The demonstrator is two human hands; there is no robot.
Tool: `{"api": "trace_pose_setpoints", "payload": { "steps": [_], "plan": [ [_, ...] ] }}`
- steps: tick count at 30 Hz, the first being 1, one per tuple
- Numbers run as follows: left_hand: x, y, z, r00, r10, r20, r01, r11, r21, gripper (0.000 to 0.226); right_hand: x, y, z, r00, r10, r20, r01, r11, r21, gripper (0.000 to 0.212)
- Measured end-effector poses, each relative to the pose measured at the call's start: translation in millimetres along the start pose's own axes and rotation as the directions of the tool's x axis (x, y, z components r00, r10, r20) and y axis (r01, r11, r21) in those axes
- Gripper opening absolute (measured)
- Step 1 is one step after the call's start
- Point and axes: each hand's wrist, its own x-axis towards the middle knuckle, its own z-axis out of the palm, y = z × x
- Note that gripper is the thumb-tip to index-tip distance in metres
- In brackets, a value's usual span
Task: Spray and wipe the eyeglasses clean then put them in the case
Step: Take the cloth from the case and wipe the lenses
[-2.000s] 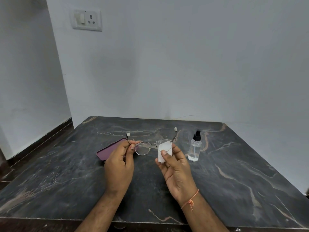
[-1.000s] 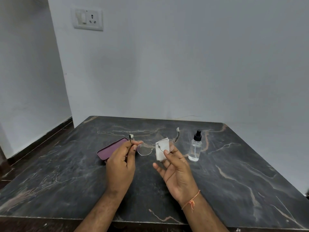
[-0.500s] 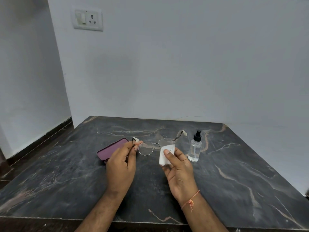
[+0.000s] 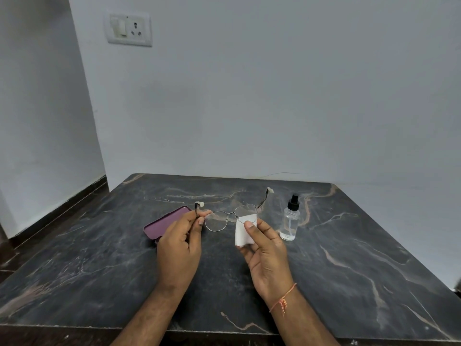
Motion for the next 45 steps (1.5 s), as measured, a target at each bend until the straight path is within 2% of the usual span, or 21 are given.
{"api": "trace_pose_setpoints", "payload": {
  "steps": [9, 13, 17, 22, 27, 32, 38, 40, 45],
  "plan": [
    [-0.2, -2.0, 1.9, 0.999, 0.042, 0.019, -0.041, 0.998, -0.046, 0.026, -3.4, 2.0, 1.1, 0.993, 0.059, 0.102, -0.054, 0.997, -0.057, 0.034],
    [-0.5, -2.1, 2.7, 0.997, 0.063, 0.038, -0.061, 0.997, -0.050, 0.026, -4.7, 1.3, 0.8, 0.989, 0.068, 0.132, -0.062, 0.997, -0.051, 0.044],
    [-1.1, -7.0, 4.0, 0.998, 0.047, 0.033, -0.046, 0.998, -0.033, 0.024, -1.7, 0.4, 0.0, 0.995, 0.019, 0.100, -0.020, 1.000, 0.008, 0.049],
    [-1.3, -8.9, 4.5, 0.999, 0.026, 0.024, -0.026, 1.000, -0.007, 0.029, 1.8, 2.6, -1.3, 0.999, -0.013, 0.047, 0.014, 1.000, -0.008, 0.045],
    [-0.7, -5.1, 3.5, 0.999, 0.036, 0.013, -0.035, 0.998, -0.047, 0.025, -0.5, 1.6, -1.1, 0.994, 0.045, 0.103, -0.039, 0.997, -0.060, 0.037],
    [-0.4, -7.9, 4.2, 0.998, 0.053, 0.026, -0.053, 0.999, -0.010, 0.025, -1.8, -0.2, -0.5, 0.992, 0.055, 0.113, -0.051, 0.998, -0.044, 0.047],
    [-0.4, -12.7, 5.6, 0.999, 0.046, 0.015, -0.046, 0.999, 0.019, 0.023, 0.3, 1.2, 0.1, 0.998, -0.030, 0.061, 0.029, 0.999, 0.016, 0.058],
    [-0.3, -14.8, 5.6, 0.998, 0.050, 0.025, -0.051, 0.998, 0.047, 0.028, 0.9, 1.2, 0.0, 0.998, -0.058, 0.026, 0.057, 0.998, 0.023, 0.060],
    [-0.5, -15.4, 5.8, 0.998, 0.039, 0.040, -0.041, 0.998, 0.056, 0.026, 0.3, 0.5, -0.1, 0.998, -0.066, 0.016, 0.066, 0.998, 0.006, 0.046]
  ]
}}
